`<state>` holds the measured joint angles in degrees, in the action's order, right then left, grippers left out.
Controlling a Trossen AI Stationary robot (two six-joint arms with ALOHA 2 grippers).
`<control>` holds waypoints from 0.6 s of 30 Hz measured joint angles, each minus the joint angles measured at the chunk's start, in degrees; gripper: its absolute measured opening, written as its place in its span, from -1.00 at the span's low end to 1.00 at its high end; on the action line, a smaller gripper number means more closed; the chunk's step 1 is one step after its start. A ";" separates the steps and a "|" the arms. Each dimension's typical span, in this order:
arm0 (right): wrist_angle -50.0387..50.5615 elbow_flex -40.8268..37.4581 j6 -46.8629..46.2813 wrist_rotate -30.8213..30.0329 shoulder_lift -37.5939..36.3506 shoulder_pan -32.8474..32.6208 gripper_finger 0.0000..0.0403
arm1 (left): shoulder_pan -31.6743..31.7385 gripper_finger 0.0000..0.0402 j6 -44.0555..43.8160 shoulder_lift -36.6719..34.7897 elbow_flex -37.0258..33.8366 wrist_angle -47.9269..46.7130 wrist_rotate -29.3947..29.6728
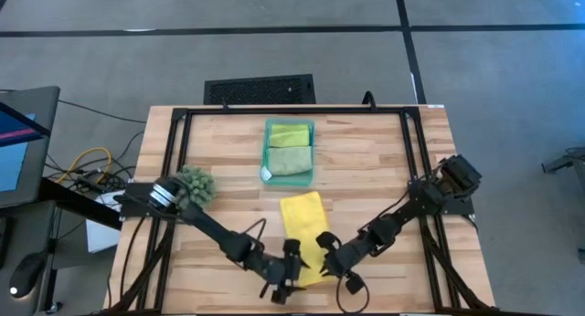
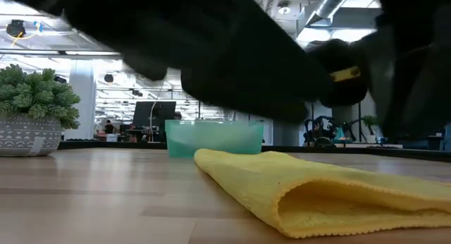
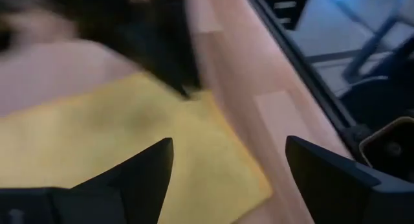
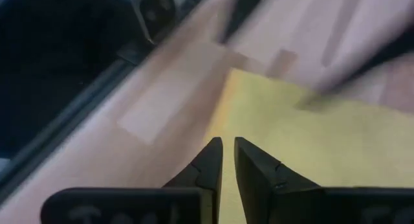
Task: Fold microfiber towels
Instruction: Fold the yellow microfiber cloth
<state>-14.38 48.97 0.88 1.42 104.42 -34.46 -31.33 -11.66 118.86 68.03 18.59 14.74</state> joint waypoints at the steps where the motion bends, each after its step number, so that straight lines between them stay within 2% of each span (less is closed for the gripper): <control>1: 0.77 -0.02 -0.31 -0.03 0.00 0.32 -0.67 | -0.11 0.44 -0.01 1.65 -0.02 2.44 -1.42; 3: 0.90 -0.04 -0.73 -0.05 -0.01 0.88 -0.67 | 0.00 0.41 -1.09 4.23 0.00 5.23 -3.37; 6: 2.83 -0.02 -0.85 -0.05 -0.02 1.64 -0.67 | 0.72 0.36 -4.29 6.32 0.47 4.29 -5.80; 11: 5.37 -0.91 -0.85 -0.03 -0.02 2.15 -0.67 | 2.06 0.28 -8.19 6.13 0.64 5.11 -14.96; 18: 5.38 -1.14 -0.87 -0.03 -0.02 2.36 -0.67 | 2.05 0.22 -6.29 4.05 2.81 3.35 -15.95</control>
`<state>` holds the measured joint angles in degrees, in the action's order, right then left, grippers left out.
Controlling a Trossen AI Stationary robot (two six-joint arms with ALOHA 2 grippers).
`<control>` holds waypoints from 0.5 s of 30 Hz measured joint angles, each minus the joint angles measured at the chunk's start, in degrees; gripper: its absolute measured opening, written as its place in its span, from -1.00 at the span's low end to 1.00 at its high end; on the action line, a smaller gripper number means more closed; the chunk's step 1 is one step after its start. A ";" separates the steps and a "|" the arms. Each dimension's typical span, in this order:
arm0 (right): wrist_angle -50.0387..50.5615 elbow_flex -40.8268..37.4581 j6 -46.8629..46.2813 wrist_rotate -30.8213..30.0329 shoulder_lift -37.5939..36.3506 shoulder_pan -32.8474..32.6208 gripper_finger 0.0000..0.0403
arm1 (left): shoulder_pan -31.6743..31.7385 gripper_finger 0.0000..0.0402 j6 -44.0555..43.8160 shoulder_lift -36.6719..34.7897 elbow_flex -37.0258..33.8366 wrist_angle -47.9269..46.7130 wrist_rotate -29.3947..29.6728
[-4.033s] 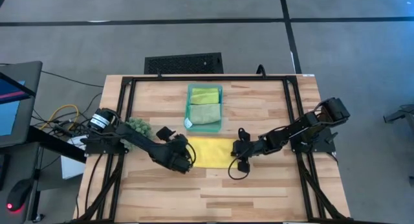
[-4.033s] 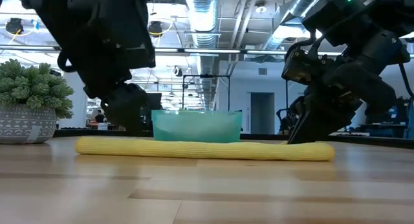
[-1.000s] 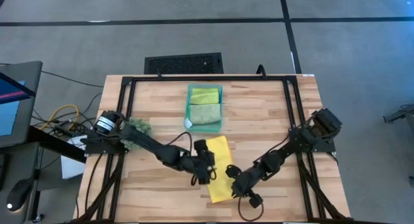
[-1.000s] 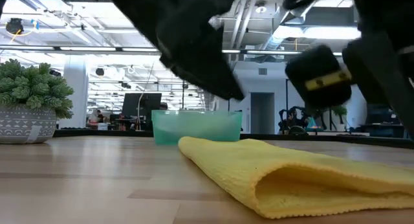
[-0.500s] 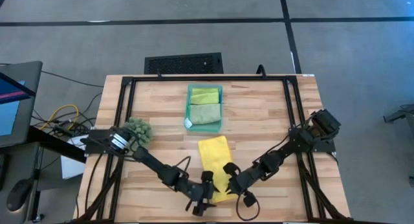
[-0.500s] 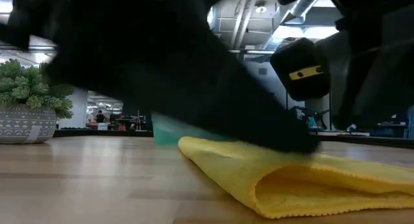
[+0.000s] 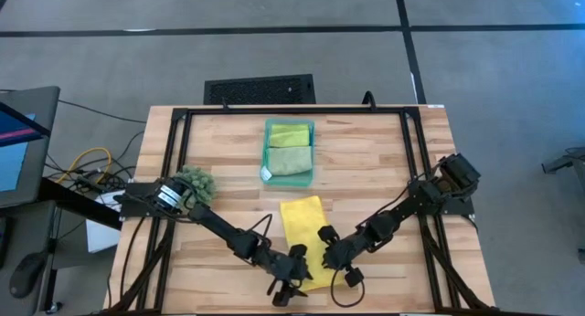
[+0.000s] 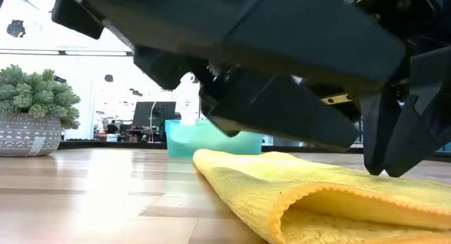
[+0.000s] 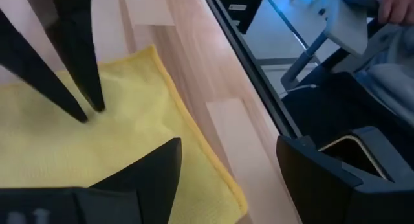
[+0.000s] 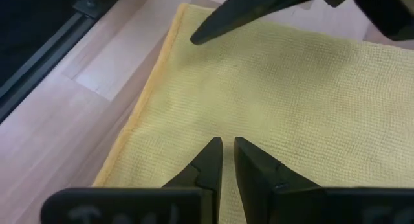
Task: Fold microfiber towels
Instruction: Fold the yellow microfiber cloth
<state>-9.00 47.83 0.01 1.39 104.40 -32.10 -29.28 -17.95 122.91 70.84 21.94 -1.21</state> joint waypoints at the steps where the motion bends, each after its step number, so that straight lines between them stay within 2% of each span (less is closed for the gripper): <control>1: -0.10 0.00 0.00 0.00 0.00 0.00 -0.67 | -0.11 0.22 0.30 -0.06 0.32 -0.20 0.00; 8: 0.22 -0.02 -0.02 0.00 0.00 0.76 -0.67 | -0.29 0.13 -0.15 -0.02 0.16 -4.97 0.46; 11: 0.66 -0.02 -0.02 0.00 0.00 0.95 -0.67 | -0.38 -0.02 -0.16 -0.02 0.16 -5.71 0.36; 15: 1.52 -0.02 -0.04 0.02 0.00 1.22 -0.67 | -0.73 -0.32 1.39 -0.02 0.18 -6.12 -0.04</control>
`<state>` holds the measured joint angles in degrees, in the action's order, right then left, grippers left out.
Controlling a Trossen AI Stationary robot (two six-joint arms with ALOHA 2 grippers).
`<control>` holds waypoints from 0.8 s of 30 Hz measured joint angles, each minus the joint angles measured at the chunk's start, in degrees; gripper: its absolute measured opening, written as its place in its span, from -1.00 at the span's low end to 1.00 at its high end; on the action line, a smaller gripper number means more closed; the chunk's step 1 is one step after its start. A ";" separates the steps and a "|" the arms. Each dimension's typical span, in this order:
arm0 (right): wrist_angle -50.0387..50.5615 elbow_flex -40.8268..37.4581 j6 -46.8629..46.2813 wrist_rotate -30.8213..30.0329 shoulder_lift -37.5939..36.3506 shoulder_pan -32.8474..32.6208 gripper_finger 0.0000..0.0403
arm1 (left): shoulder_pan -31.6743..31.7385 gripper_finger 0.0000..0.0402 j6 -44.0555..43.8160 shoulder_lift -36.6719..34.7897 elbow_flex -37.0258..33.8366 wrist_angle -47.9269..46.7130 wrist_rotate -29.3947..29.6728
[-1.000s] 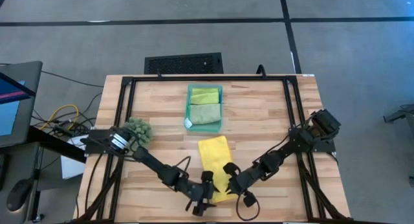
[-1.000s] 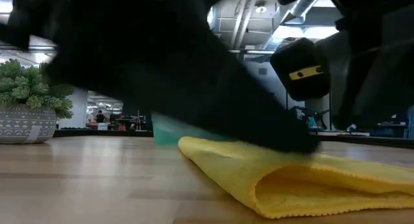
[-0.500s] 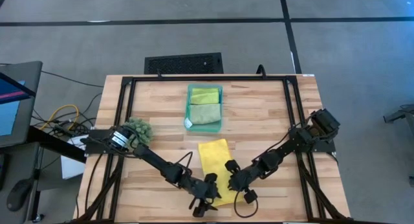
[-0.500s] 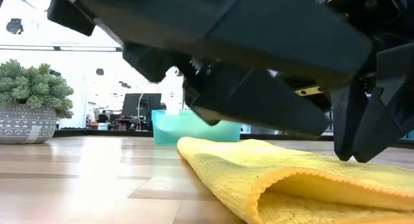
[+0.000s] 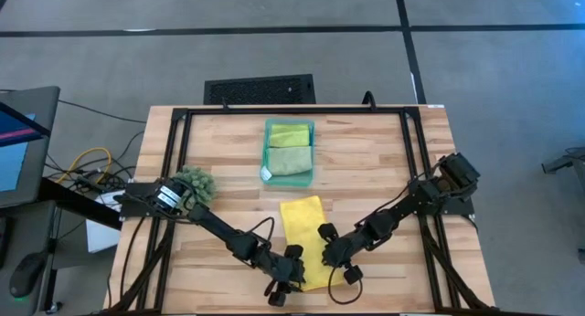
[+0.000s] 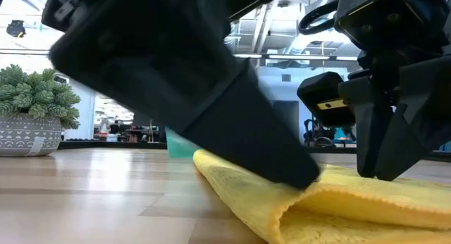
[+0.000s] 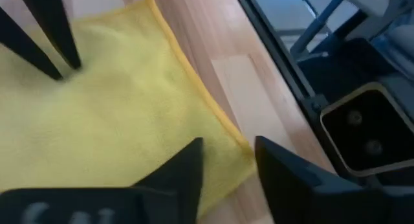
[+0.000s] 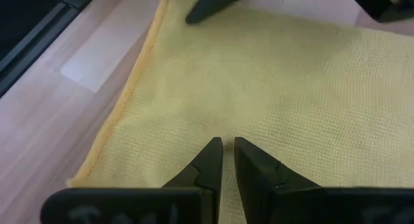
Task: Fold microfiber towels
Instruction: Fold the yellow microfiber cloth
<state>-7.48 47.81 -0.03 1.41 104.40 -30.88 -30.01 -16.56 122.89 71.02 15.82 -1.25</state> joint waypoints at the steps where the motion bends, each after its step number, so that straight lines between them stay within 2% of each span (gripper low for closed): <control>1: 0.19 0.00 0.00 0.00 0.00 0.10 -0.67 | -0.04 -0.40 0.03 0.00 -0.02 -0.59 -0.03; 9: 0.92 0.00 -0.09 0.00 0.00 0.29 -0.67 | 0.01 -0.95 -0.06 0.02 -0.02 -2.22 -2.22; 18: 1.74 0.00 -0.46 -0.19 -0.02 0.29 -0.67 | -0.04 -0.96 -2.21 0.02 -0.02 -1.94 -2.82; 24: 1.85 0.23 -4.26 -5.68 -1.81 -0.41 -0.72 | -0.02 -1.00 -3.83 0.02 3.41 -5.68 -3.43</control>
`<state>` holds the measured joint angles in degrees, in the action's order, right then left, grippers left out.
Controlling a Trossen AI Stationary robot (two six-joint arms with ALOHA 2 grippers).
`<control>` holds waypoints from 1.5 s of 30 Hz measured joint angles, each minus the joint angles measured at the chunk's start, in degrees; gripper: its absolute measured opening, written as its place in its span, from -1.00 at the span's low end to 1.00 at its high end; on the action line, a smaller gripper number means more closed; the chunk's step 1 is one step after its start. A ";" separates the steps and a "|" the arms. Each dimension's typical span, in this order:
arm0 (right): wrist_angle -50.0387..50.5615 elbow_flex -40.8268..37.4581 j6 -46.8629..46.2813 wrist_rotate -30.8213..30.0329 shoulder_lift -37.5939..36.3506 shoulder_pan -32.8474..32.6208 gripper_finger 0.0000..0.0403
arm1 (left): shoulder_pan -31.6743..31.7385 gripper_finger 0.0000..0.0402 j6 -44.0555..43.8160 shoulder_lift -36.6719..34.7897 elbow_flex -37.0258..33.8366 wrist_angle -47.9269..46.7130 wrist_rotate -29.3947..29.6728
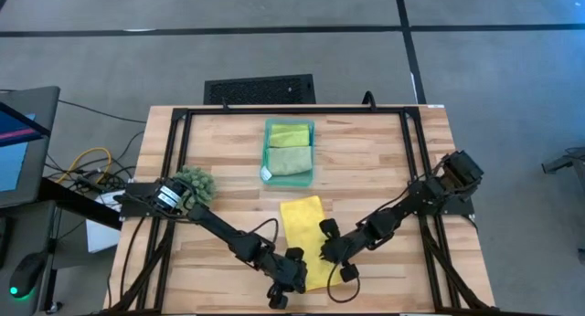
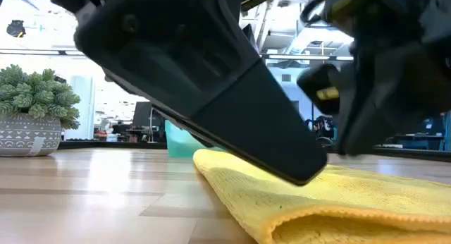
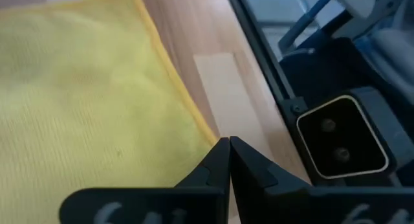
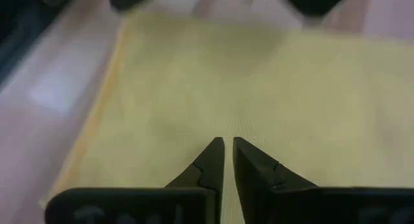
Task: Fold microfiber towels
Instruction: Fold the yellow microfiber cloth
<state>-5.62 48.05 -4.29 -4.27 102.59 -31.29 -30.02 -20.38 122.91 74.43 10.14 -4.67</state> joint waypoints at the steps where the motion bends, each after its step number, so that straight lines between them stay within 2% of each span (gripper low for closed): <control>1: -0.22 0.28 0.08 -0.42 -0.52 -0.36 -0.74 | -0.05 -1.00 -0.09 0.00 1.31 -2.67 -0.09; 5: -1.20 0.97 1.36 -0.16 -1.15 -2.33 -0.82 | -0.97 -1.00 1.61 -0.02 6.73 -11.66 2.95; 11: -8.06 1.01 7.35 0.31 1.76 -5.93 -0.83 | -1.61 -1.00 2.49 -0.04 6.52 -12.77 4.94; 17: -14.76 2.62 10.42 0.17 6.98 -8.09 -0.57 | -1.52 -1.00 1.22 -0.04 1.92 -5.16 5.02; 25: -8.78 9.52 12.30 -0.41 13.05 -8.19 -0.08 | -1.42 -1.00 -1.79 -0.04 -0.65 -2.61 6.74; 30: -2.53 12.84 12.22 -4.02 14.48 -8.23 0.05 | -1.38 -1.00 -1.85 -0.02 -0.67 -1.68 10.03; 34: 0.42 13.12 11.62 -5.27 14.50 -7.99 -0.06 | -1.38 -1.00 -0.83 -0.02 0.85 -1.07 10.34; 37: 0.91 13.04 11.65 -5.18 14.50 -7.82 -0.24 | -1.38 -1.00 0.08 -0.02 2.72 -1.86 11.22; 39: 1.35 13.02 11.68 -5.20 14.55 -7.82 -0.40 | -1.37 -1.00 0.18 -0.02 4.29 -3.37 13.86; 45: 2.01 12.82 12.48 -4.82 14.38 -8.36 -0.83 | -0.99 -1.00 -3.32 -0.02 6.26 -16.89 21.97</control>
<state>-3.62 60.87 8.19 -9.09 116.97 -39.65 -31.01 -23.70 122.89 80.69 -6.75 17.29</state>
